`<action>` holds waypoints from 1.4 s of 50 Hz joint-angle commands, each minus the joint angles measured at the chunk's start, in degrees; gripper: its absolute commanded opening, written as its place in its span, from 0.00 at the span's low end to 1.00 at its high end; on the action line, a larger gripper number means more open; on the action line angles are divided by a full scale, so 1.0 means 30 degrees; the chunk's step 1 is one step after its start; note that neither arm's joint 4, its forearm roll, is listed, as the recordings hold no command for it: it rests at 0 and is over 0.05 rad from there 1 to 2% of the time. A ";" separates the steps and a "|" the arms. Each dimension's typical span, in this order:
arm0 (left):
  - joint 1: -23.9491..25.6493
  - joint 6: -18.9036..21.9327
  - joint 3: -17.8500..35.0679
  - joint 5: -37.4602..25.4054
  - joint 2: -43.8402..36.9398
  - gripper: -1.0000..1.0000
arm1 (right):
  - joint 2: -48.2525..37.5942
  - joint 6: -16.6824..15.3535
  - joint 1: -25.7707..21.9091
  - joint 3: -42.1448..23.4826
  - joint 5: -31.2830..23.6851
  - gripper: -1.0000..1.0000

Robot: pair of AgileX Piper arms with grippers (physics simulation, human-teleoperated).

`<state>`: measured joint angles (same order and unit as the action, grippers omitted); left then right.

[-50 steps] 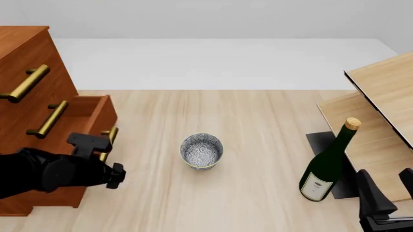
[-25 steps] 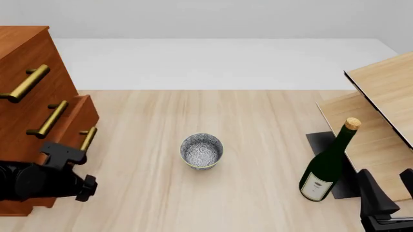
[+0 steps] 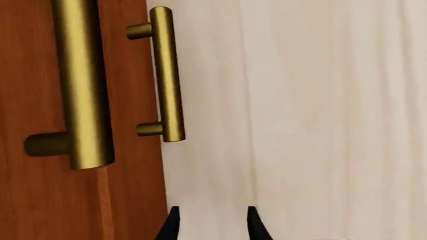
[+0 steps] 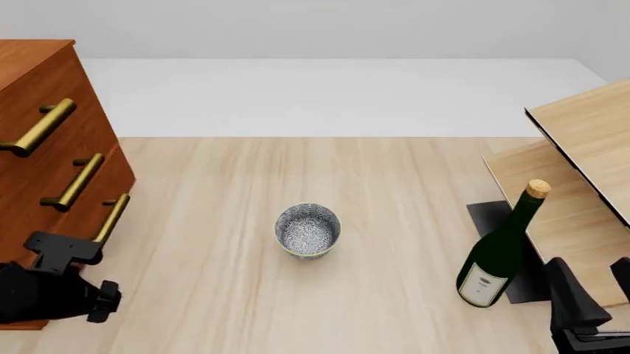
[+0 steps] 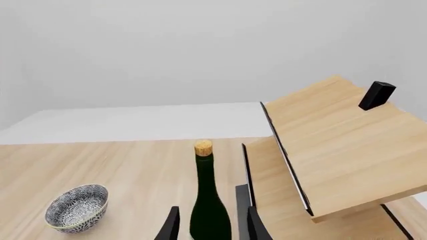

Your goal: Close the bottom drawer of the cabinet and open the top drawer.

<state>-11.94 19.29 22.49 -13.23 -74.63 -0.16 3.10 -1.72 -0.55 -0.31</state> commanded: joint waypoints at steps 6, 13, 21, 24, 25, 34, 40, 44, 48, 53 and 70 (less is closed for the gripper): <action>-0.1179 0.0991 -0.0334 0.0112 0.0540 1.00 | 0.0007 0.0040 -0.0027 -0.0008 0.0012 1.00; -0.0835 0.0827 -0.0023 -0.0012 0.0545 1.00 | 0.0013 0.0029 0.0006 -0.0018 0.0014 1.00; -0.0280 0.0552 0.0866 -0.0679 0.0897 1.00 | 0.0017 0.0019 0.0011 -0.0016 0.0016 1.00; -0.0254 0.0643 0.0879 -0.0642 0.0965 1.00 | 0.0019 0.0017 0.0011 -0.0022 0.0014 1.00; -0.0272 0.0640 0.0899 -0.0637 0.0940 1.00 | 0.0017 0.0027 0.0022 -0.0023 0.0013 1.00; 0.2172 -0.1447 0.2462 -0.1293 0.0160 1.00 | 0.0019 0.0011 0.0027 -0.0042 0.0019 1.00; 0.3422 -0.2654 0.3131 -0.1610 -0.0300 1.00 | 0.0019 0.0038 0.0095 -0.0058 0.0041 1.00; 0.4158 -0.3358 0.3459 -0.1659 -0.0618 1.00 | 0.0021 0.0076 0.0132 -0.0069 0.0042 1.00; 0.5124 -0.4260 0.3929 -0.1809 -0.0935 1.00 | 0.0016 0.0096 0.0154 -0.0068 0.0057 1.00; 0.5619 -0.4627 0.4294 -0.2041 -0.0965 1.00 | -0.0004 0.0086 0.0164 -0.0053 0.0085 1.00; 0.8125 -0.5112 0.6643 -0.3527 -0.0231 1.00 | -0.0007 0.0160 0.0200 -0.0064 0.0087 1.00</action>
<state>8.49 4.95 38.66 -21.49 -76.24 -0.20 3.44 -1.22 -0.71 -0.02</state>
